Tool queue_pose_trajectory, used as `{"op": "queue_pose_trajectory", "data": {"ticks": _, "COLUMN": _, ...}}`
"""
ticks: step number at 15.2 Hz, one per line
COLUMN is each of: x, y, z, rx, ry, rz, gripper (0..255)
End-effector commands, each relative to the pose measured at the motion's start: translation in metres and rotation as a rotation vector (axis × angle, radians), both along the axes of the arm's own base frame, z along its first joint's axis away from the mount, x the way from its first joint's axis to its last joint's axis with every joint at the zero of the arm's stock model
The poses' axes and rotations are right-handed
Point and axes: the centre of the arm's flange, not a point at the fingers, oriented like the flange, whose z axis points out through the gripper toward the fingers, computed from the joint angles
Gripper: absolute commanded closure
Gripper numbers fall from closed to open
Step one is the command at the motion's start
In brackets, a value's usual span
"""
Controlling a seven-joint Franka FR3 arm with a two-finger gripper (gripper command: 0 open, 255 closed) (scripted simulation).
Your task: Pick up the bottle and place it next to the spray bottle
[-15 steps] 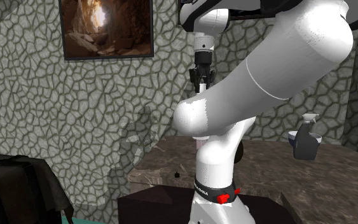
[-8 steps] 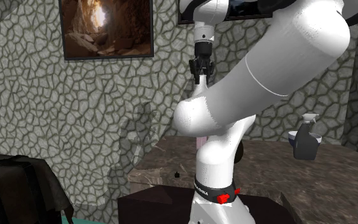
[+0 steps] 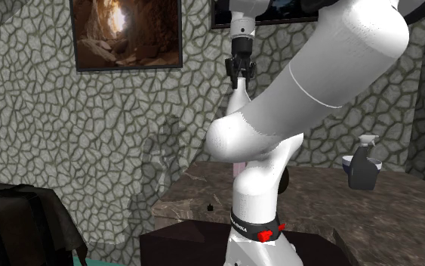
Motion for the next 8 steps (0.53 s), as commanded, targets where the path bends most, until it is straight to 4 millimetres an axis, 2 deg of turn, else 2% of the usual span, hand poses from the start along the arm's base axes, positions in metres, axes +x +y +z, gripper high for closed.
{"op": "queue_pose_trajectory", "data": {"ticks": 1, "x": 0.000, "y": 0.001, "z": 0.012, "rx": 0.000, "ry": 0.000, "rz": 0.000, "gripper": 255}}
{"op": "queue_pose_trajectory", "data": {"ticks": 8, "x": 0.000, "y": 0.001, "z": 0.049, "rx": 0.000, "ry": 0.000, "rz": 0.000, "gripper": 255}}
